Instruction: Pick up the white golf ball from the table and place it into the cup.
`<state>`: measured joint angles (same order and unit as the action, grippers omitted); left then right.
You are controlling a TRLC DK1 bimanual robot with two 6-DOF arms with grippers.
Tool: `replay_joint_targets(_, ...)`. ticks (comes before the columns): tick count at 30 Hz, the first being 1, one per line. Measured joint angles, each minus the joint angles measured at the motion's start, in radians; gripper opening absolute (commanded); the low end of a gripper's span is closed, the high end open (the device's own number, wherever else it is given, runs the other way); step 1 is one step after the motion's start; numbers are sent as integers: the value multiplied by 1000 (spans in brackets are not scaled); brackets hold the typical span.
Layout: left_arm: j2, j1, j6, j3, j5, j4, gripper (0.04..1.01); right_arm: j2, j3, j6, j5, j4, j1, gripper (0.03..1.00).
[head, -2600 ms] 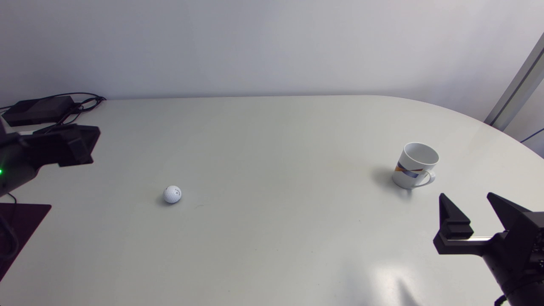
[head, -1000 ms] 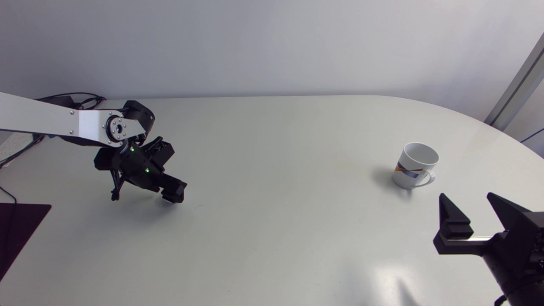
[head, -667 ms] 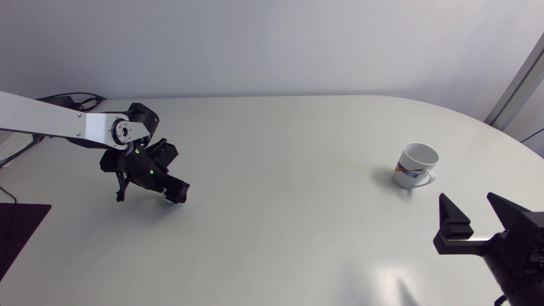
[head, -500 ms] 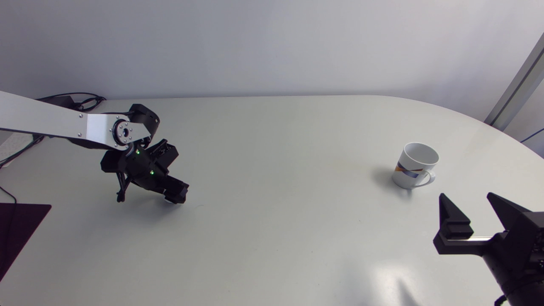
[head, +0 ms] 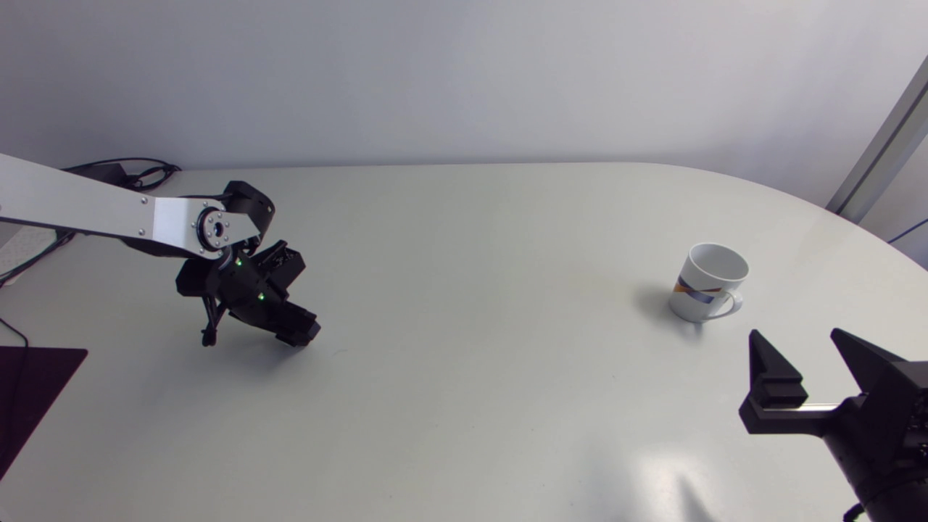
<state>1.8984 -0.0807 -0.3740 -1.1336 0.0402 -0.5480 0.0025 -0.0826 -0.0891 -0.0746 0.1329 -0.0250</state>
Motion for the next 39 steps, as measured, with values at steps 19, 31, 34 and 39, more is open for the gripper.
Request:
replay_joint_targets(19, -283, 32, -68, 44, 150, -24, 425, 0, 0, 0, 0, 0, 0, 967)
replay_joint_targets(31, -610, -27, -226, 321, 659, 149, 425, 0, 0, 0, 0, 0, 0, 967)
replay_joint_targets(34, -604, -90, -259, 383, 677, 211, 425, 0, 0, 0, 0, 0, 2, 967)
replay_joint_targets(39, -579, -183, -270, 404, 684, 299, 426, 0, 0, 0, 0, 0, 21, 967)
